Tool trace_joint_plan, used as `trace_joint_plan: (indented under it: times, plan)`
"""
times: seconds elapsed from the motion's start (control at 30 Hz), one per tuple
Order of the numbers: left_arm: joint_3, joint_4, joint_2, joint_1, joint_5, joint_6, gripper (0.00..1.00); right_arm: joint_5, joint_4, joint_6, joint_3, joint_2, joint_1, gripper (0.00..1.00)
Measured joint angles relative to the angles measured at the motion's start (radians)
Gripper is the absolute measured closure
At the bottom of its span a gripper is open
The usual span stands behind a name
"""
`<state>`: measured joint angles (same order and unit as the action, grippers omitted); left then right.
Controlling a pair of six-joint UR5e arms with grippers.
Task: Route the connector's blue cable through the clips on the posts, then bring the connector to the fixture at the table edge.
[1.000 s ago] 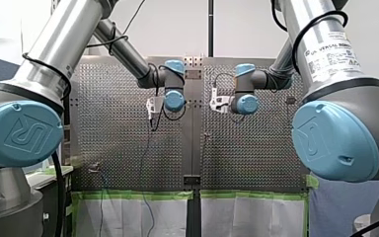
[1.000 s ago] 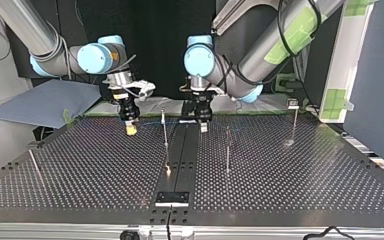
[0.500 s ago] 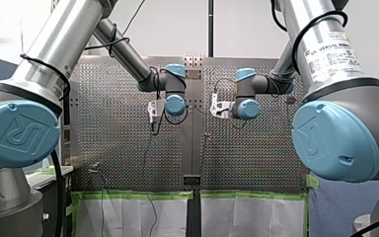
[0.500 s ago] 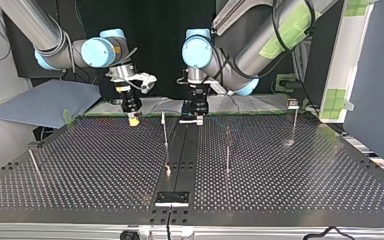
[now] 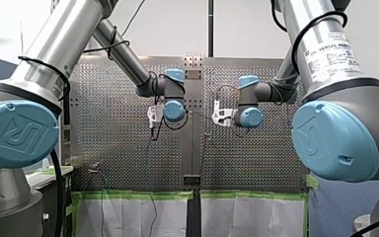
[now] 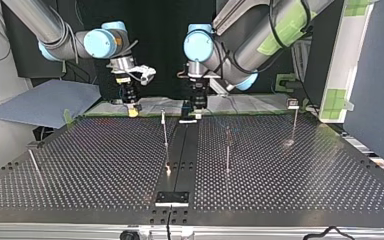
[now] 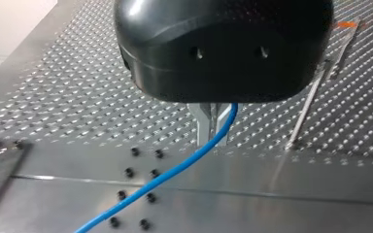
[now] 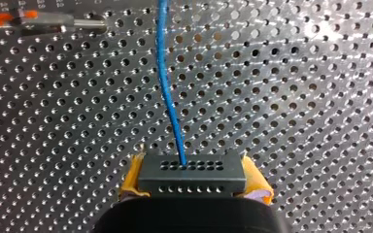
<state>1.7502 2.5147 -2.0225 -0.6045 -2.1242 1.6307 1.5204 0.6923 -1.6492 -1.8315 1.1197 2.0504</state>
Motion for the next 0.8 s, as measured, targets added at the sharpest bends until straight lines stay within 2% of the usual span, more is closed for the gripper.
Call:
trace_joint_plan:
  times: [0.2,0.3,0.67,0.8]
  plan:
    - [-0.001,-0.025,-0.053,-0.005,0.009,-0.001,1.00,0.005,0.008,0.004,-0.014,-0.003,-0.001,1.00]
    - [-0.001,-0.035,-0.081,-0.006,0.010,-0.001,1.00,0.012,0.007,0.012,-0.016,-0.012,-0.003,1.00]
    - [0.001,-0.044,-0.141,-0.019,0.010,-0.003,1.00,0.021,-0.005,0.031,-0.017,-0.096,-0.005,1.00]
    - [0.001,-0.056,-0.149,-0.028,0.011,-0.002,1.00,0.022,-0.007,0.038,-0.017,-0.110,-0.006,1.00]
